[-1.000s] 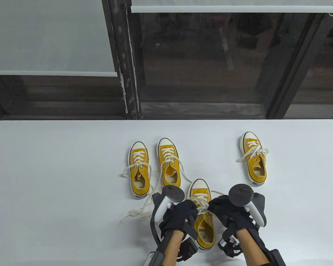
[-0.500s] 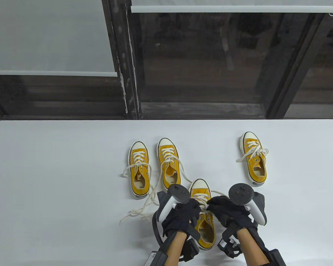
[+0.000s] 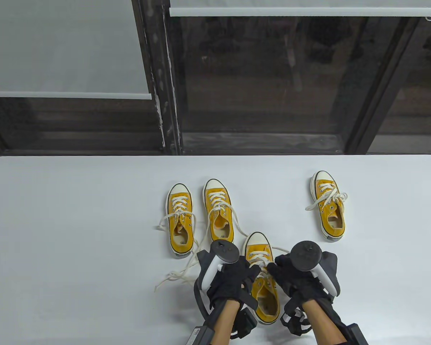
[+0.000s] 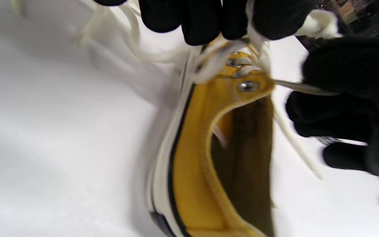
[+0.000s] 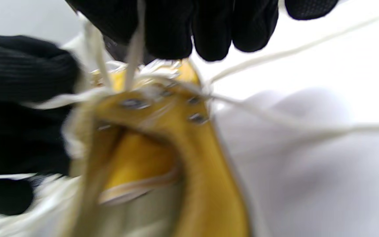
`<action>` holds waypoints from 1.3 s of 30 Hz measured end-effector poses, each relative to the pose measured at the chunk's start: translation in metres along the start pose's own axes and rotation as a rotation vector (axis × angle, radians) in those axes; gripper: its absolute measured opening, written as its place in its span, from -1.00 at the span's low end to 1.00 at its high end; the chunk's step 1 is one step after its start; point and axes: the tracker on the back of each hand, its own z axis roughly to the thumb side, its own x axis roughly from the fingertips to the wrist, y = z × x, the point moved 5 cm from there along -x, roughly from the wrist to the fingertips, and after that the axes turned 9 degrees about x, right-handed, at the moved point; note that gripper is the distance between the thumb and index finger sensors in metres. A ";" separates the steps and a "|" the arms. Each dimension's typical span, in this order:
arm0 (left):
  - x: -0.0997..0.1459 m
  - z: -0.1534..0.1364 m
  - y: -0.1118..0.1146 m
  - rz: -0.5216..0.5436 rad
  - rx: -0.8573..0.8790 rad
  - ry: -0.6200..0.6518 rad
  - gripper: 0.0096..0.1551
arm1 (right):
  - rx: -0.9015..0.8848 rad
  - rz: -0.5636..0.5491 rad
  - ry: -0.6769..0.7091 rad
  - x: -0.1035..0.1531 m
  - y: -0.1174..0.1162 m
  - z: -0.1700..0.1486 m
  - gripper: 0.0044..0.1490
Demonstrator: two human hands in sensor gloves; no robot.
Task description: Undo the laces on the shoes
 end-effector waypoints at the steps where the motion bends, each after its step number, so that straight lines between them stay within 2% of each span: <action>1: 0.000 -0.001 0.000 0.008 0.000 -0.011 -0.63 | 0.027 -0.026 -0.021 0.001 0.002 -0.002 -0.58; 3: -0.001 -0.001 0.000 0.003 -0.004 -0.011 -0.59 | 0.014 -0.039 -0.032 0.000 0.004 -0.004 -0.57; 7: 0.001 0.002 0.000 -0.016 0.026 0.032 -0.48 | -0.131 0.109 0.055 -0.005 -0.006 -0.001 -0.56; 9: 0.003 0.006 -0.001 -0.007 0.015 0.061 -0.38 | -0.131 0.115 0.079 -0.005 -0.006 0.003 -0.65; 12: 0.005 0.008 -0.002 0.016 -0.006 0.060 -0.37 | -0.065 0.030 0.075 -0.001 0.001 0.005 -0.71; 16: 0.005 0.001 -0.009 0.097 -0.056 -0.002 -0.42 | 0.033 -0.144 -0.043 0.002 0.015 -0.008 -0.65; 20: 0.005 -0.008 -0.018 0.155 -0.062 -0.064 -0.43 | 0.016 -0.182 -0.149 -0.002 0.021 -0.030 -0.60; 23: 0.005 -0.014 -0.023 0.161 -0.021 -0.083 -0.41 | -0.037 -0.170 -0.190 -0.005 0.025 -0.044 -0.59; 26: 0.008 -0.018 -0.031 0.178 0.046 -0.084 -0.41 | -0.142 -0.101 -0.193 -0.008 0.028 -0.056 -0.54; 32: 0.016 -0.023 -0.049 0.197 0.173 -0.052 -0.40 | -0.587 0.134 -0.085 -0.016 0.026 -0.073 -0.54; 39: 0.038 -0.019 -0.080 0.311 0.209 -0.004 -0.51 | -0.833 0.140 0.020 -0.012 0.046 -0.083 -0.54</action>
